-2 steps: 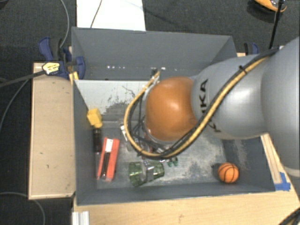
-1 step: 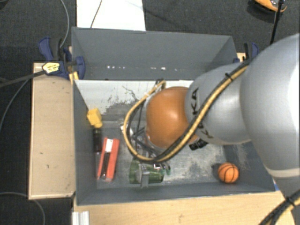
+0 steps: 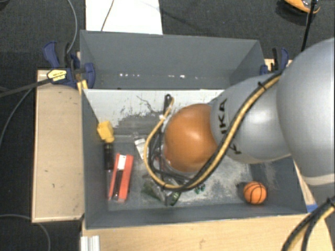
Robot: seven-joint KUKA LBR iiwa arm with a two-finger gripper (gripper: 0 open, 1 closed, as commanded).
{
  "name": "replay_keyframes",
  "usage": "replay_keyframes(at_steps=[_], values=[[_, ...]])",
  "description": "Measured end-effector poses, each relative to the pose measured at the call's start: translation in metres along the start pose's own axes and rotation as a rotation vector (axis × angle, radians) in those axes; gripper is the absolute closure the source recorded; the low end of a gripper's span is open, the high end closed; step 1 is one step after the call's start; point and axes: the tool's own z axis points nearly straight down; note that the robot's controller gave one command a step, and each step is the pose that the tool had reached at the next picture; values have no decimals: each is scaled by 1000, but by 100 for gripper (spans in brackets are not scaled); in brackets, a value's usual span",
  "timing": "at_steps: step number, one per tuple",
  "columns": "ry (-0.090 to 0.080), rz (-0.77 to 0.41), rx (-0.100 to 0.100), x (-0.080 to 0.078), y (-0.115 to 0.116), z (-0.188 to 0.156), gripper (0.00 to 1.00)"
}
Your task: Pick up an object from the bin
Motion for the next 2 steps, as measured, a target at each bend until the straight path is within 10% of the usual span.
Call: replay_keyframes(at_steps=[2], values=[[-1, 1, 0, 0, 0, -1, 100]])
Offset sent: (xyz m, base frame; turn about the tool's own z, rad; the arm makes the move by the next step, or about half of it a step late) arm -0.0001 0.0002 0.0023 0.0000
